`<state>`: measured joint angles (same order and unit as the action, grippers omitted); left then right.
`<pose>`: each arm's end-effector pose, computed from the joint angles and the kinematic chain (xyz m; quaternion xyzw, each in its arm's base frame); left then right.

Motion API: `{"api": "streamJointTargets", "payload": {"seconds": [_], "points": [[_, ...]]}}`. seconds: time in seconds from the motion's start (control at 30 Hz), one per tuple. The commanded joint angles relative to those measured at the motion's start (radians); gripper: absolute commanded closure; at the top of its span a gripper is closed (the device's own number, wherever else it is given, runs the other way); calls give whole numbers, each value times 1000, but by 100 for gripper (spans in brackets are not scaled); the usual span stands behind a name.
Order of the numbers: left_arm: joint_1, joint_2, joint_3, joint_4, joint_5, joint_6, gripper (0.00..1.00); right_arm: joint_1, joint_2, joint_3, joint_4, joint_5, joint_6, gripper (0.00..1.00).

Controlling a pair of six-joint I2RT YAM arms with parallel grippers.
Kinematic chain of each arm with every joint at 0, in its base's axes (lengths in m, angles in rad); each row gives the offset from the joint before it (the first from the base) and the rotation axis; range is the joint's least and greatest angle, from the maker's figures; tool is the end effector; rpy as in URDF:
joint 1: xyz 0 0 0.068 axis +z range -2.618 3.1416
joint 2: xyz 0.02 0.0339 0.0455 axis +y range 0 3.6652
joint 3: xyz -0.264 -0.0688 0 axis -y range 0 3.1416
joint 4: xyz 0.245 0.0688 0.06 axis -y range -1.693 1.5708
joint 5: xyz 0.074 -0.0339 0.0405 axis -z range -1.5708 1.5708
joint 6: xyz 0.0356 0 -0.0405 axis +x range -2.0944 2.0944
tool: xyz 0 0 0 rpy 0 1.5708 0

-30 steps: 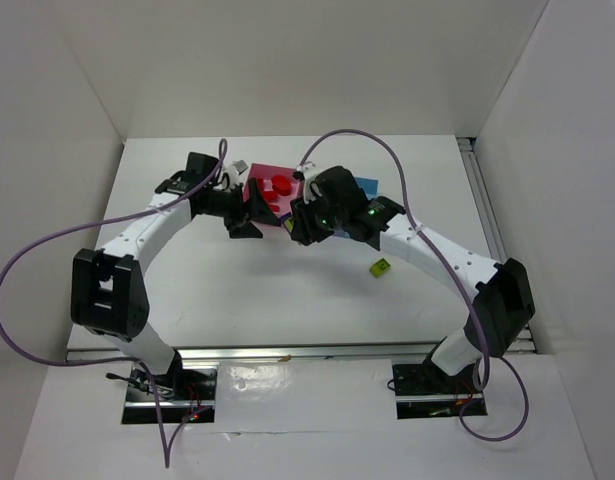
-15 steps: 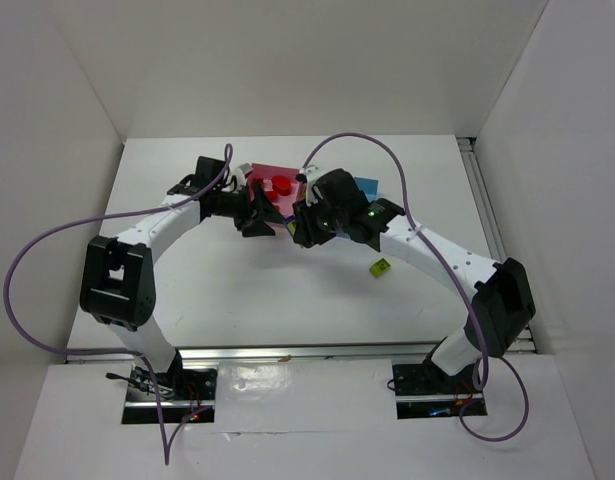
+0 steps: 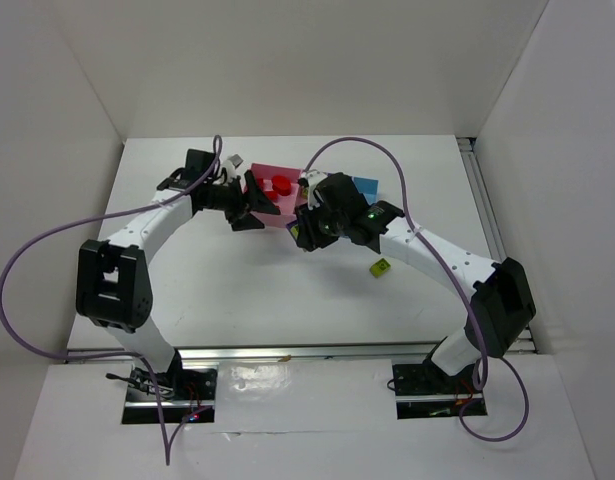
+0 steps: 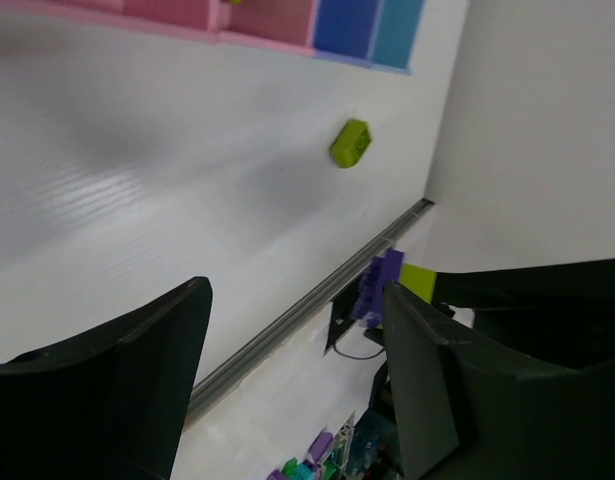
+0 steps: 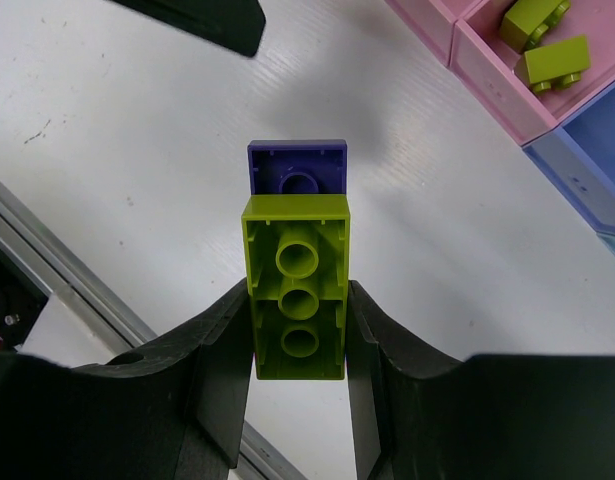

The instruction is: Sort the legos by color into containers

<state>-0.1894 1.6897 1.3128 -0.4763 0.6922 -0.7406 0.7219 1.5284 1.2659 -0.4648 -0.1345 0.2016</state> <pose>0.3570 -0.0916 0.2649 -0.1251 0.8800 -0.4320 0.1528 0.2540 0.2300 0.2990 -0.2607 0.8726 0.2369 0.3383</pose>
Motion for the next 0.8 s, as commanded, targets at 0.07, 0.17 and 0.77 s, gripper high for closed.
{"api": "streamJointTargets", "payload": {"seconds": [0.07, 0.17, 0.77], "points": [[45, -54, -93, 269, 259, -103, 21, -6, -22, -3, 12, 18, -1, 77], [21, -44, -109, 314, 320, -103, 21, -6, -33, -3, 12, 27, -1, 77], [-50, 28, -118, 390, 310, -120, 31, -6, -24, 16, 12, 27, -10, 77]]}}
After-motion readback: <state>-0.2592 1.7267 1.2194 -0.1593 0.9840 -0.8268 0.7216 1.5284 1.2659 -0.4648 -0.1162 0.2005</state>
